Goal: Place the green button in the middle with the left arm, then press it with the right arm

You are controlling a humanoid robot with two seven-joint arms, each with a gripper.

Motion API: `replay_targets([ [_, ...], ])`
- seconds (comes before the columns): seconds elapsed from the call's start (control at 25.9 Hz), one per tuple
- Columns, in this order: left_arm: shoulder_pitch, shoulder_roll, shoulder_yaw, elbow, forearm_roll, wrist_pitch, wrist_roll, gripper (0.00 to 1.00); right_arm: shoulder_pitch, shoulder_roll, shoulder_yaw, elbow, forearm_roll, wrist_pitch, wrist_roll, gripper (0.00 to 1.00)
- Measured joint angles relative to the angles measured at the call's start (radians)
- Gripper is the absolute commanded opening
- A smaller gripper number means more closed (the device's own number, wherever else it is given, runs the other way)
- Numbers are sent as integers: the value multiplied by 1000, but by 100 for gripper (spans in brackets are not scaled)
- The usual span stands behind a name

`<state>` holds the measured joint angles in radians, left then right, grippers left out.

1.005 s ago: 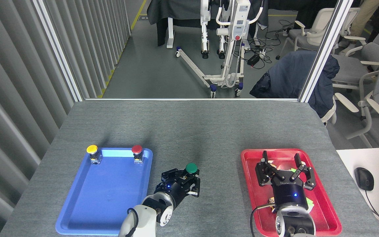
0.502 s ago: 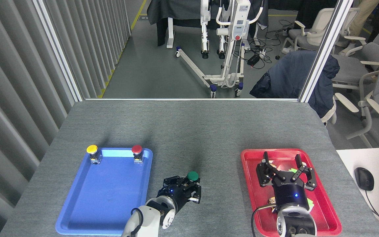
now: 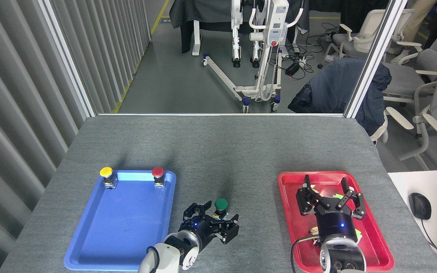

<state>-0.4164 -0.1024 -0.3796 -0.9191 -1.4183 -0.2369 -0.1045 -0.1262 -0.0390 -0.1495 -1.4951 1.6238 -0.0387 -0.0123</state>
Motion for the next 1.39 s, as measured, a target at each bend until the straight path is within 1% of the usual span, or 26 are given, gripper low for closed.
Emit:
replay_targets([
  [0.08, 43, 32, 2, -64, 2, -25, 0, 98, -4, -9, 1, 2, 0, -1, 0, 33],
  [0.15, 91, 71, 5, -143, 4, -46, -2, 98, -9, -18, 6, 8, 0, -5, -1, 10],
  [0.19, 119, 92, 10, -188, 4, -57, -3, 98, -14, -19, 13, 13, 1, -7, -2, 0],
  [0.27, 172, 124, 33, -279, 6, -70, -4, 98, -34, -18, 48, 25, 1, -10, -2, 0],
  [0.35, 220, 144, 80, -368, 6, -73, -4, 98, -50, -14, 93, 50, 1, -12, -6, 0],
  [0.5, 270, 154, 239, -515, 7, -76, -2, 98, -90, -9, 185, 128, -2, -32, 0, 0],
  [0.66, 276, 150, 387, -592, 7, -70, 11, 98, -114, 7, 250, 209, -3, -80, 3, 0],
  [0.77, 273, 149, 454, -621, 7, -53, 32, 98, -125, 30, 291, 271, -4, -110, 4, 0],
  [0.93, 271, 143, 484, -650, 7, -10, 37, 98, -136, 62, 326, 348, -4, -130, 8, 0],
  [1.08, 271, 130, 487, -659, 7, 7, 31, 98, -154, 85, 336, 402, -4, -135, 5, 0],
  [1.39, 284, 99, 486, -665, 7, 9, 27, 98, -180, 112, 362, 456, -4, -140, 2, 0],
])
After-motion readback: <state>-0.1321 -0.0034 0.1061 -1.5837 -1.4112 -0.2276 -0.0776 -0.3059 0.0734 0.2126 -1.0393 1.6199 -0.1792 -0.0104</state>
